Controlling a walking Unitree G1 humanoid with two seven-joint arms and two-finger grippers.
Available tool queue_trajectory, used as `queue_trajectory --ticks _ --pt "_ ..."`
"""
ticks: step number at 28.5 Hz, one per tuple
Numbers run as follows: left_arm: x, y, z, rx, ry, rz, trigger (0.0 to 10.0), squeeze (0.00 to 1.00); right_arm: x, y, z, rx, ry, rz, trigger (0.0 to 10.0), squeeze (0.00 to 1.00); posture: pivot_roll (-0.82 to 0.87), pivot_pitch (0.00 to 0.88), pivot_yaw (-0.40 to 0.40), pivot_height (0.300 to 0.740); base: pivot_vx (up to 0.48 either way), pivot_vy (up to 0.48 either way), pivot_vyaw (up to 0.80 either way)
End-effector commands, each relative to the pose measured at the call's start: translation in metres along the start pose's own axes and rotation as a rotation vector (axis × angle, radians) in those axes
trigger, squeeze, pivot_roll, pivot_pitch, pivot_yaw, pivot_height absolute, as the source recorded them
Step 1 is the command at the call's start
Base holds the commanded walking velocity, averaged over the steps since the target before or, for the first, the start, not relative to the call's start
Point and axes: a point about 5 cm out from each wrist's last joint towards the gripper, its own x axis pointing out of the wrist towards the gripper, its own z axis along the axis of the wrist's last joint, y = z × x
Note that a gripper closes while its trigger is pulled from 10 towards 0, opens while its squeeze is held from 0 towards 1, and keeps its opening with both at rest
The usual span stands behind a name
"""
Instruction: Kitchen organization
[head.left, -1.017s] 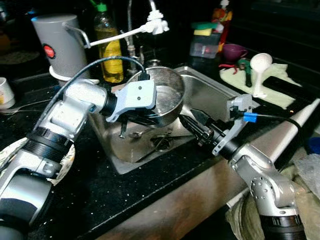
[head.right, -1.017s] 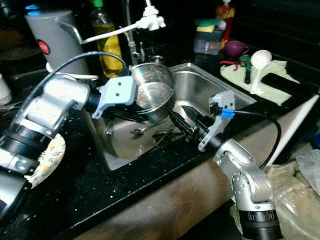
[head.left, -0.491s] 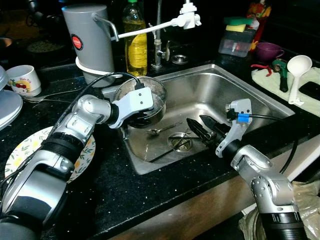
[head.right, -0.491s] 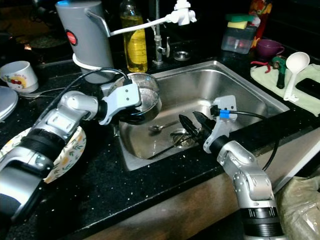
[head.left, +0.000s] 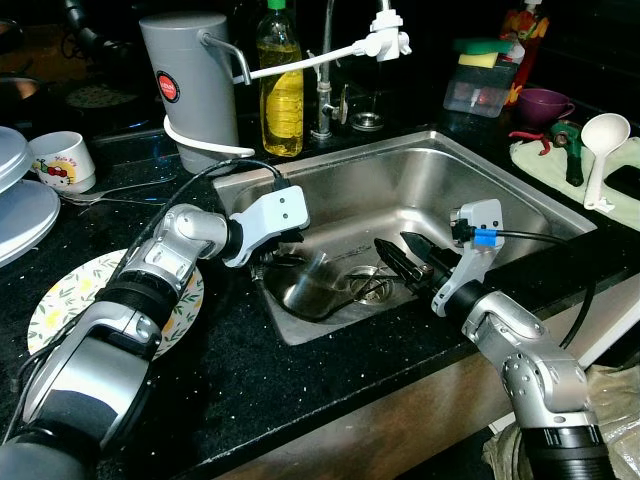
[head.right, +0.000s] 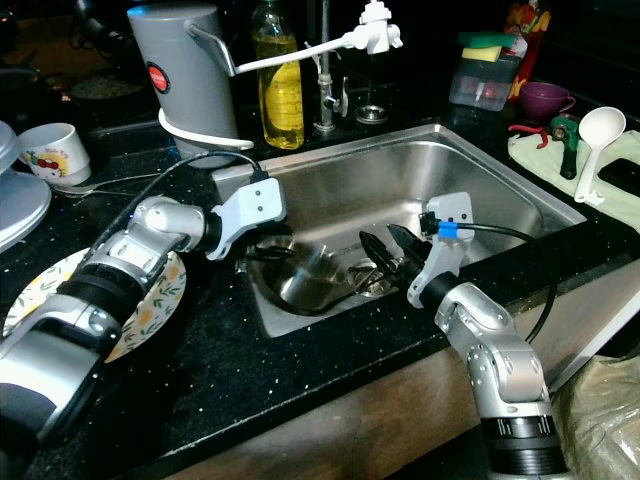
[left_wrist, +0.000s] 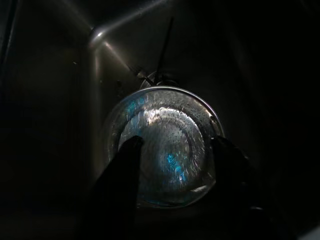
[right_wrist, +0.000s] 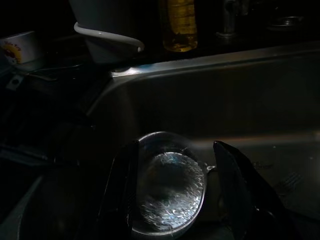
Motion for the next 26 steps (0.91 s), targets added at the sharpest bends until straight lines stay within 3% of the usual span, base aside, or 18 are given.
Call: queue_trajectory --ticks 1,4,6,8,9,12,15,17,20,22,26 --pt "0.000 0.004 0.004 0.009 -0.010 0.003 10.0 1.00 -0.001 0.002 0.002 -0.009 -0.005 0.006 10.0 0.00 -0.11 0.000 0.015 0.740 0.000 0.000 0.00" --pt "-0.004 0.008 0.009 0.039 -0.027 0.034 10.0 1.00 0.000 0.004 0.002 -0.001 -0.014 0.023 10.0 0.00 -0.11 0.000 0.013 0.740 0.000 0.000 0.00" --pt "-0.009 0.016 0.018 0.058 -0.054 0.093 10.0 0.00 0.000 0.008 0.003 0.006 -0.029 0.046 10.0 0.00 -0.11 0.000 0.014 0.740 0.000 0.000 0.00" --pt "-0.018 0.024 0.033 0.095 -0.104 0.186 10.0 0.00 -0.001 0.014 0.006 0.020 -0.062 0.097 10.0 0.00 -0.10 0.000 0.009 0.740 0.000 0.000 0.00" --pt "-0.018 0.024 0.033 0.095 -0.104 0.186 10.0 0.00 -0.001 0.014 0.006 0.020 -0.062 0.097 10.0 0.00 -0.10 0.000 0.009 0.740 0.000 0.000 0.00" --pt "-0.032 0.024 0.058 0.164 -0.207 0.268 10.0 0.00 -0.001 0.023 0.010 0.021 -0.084 0.179 10.0 0.00 -0.09 0.000 0.001 0.740 0.000 0.000 0.00" --pt "-0.039 0.023 0.071 0.140 -0.292 0.312 10.0 0.00 -0.001 0.027 0.010 0.021 -0.092 0.210 10.0 0.00 -0.09 0.000 -0.001 0.740 0.000 0.000 0.00" --pt "-0.047 0.020 0.085 0.073 -0.400 0.354 10.0 0.00 0.000 0.029 0.010 0.026 -0.093 0.228 10.0 0.00 -0.08 0.000 -0.002 0.740 0.000 0.000 0.00" --pt "-0.058 0.003 0.103 -0.136 -0.596 0.389 10.0 0.00 0.000 0.032 0.011 0.045 -0.104 0.253 10.0 0.00 -0.07 0.000 -0.002 0.740 0.000 0.000 0.00" --pt "-0.060 -0.010 0.103 -0.251 -0.654 0.407 10.0 0.00 0.000 0.033 0.012 0.049 -0.110 0.265 10.0 0.00 -0.05 0.000 -0.006 0.740 0.000 0.000 0.00" --pt "-0.064 -0.032 0.090 -0.437 -0.673 0.482 10.0 0.00 0.001 0.034 0.014 0.052 -0.120 0.288 10.0 0.00 -0.04 0.000 -0.012 0.740 0.000 0.000 0.00"
